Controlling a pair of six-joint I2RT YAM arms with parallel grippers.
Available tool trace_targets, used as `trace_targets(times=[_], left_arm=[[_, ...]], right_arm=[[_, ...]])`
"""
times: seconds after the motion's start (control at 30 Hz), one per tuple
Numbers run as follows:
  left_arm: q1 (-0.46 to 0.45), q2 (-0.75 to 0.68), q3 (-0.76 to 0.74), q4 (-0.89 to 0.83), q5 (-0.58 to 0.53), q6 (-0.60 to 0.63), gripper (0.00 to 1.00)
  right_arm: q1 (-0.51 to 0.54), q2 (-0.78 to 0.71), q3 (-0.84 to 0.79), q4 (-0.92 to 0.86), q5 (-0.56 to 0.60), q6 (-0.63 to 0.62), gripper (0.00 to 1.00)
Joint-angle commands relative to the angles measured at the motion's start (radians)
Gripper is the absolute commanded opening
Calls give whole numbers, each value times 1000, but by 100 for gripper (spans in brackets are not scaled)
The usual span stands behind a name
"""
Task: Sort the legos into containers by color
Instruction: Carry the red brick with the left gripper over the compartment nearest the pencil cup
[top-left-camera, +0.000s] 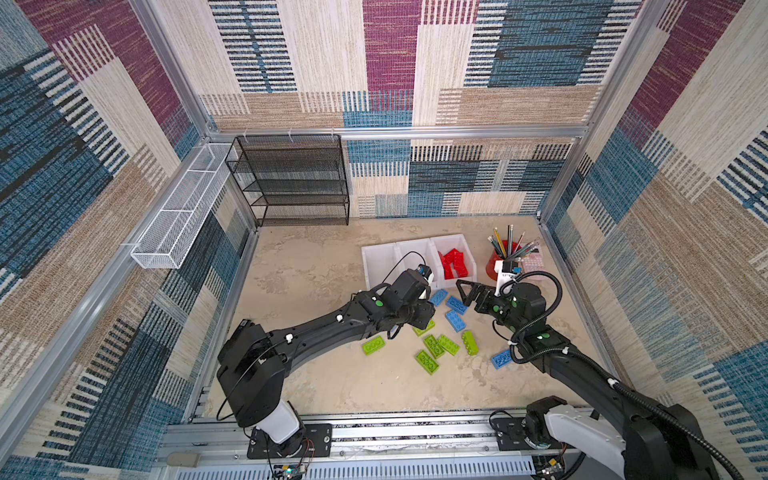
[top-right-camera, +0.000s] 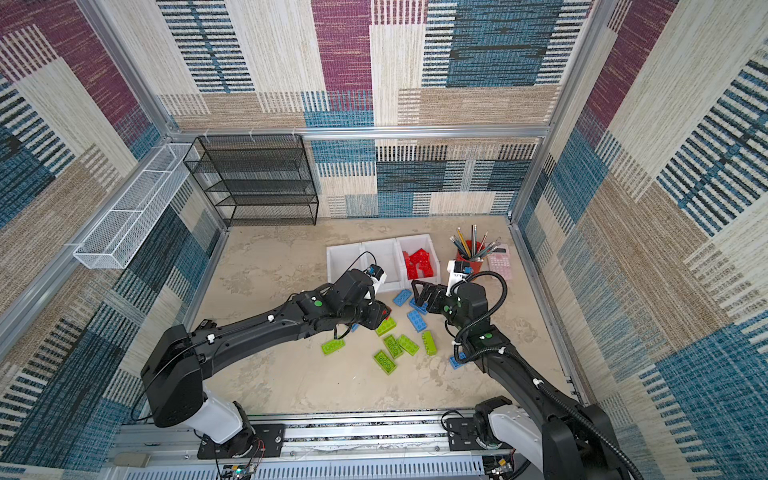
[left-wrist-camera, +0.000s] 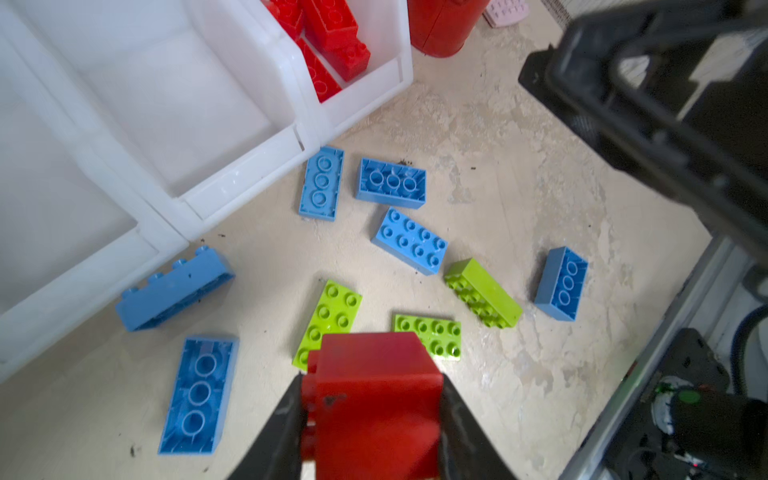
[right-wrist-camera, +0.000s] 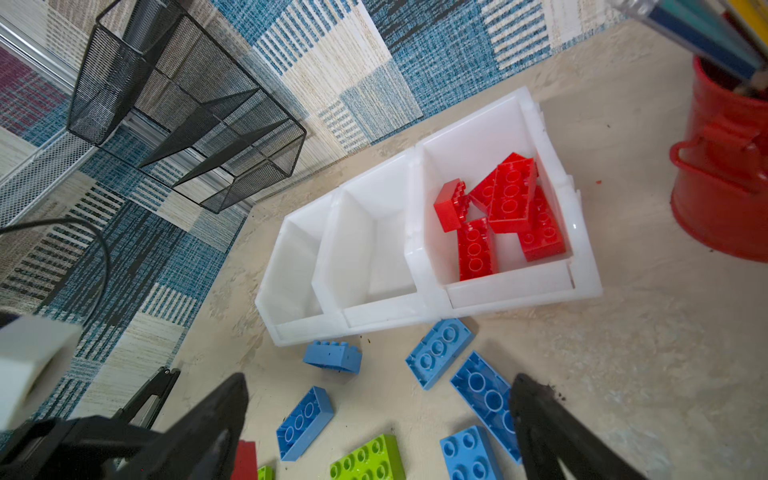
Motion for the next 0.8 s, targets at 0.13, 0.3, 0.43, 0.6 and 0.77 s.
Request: trace_targets(times=[0.13, 0.3, 0.43, 0.6, 0.77], left_arm=[[51, 147, 205, 28, 83, 55, 32], [78, 262, 347, 10, 109, 66, 32], [97, 341, 459, -15, 130, 76, 32], [118, 436, 582, -37, 162, 80, 32], [138, 551, 711, -64, 187, 83, 33]], right_arm=[[-1, -61, -61, 13, -16, 28, 99], [-1, -93, -93, 47, -31, 50, 99], [-1, -140, -130, 77, -36, 77, 99], [-1, -196, -172, 100, -7, 85, 99], [-1, -206, -175, 100, 2, 86, 99]])
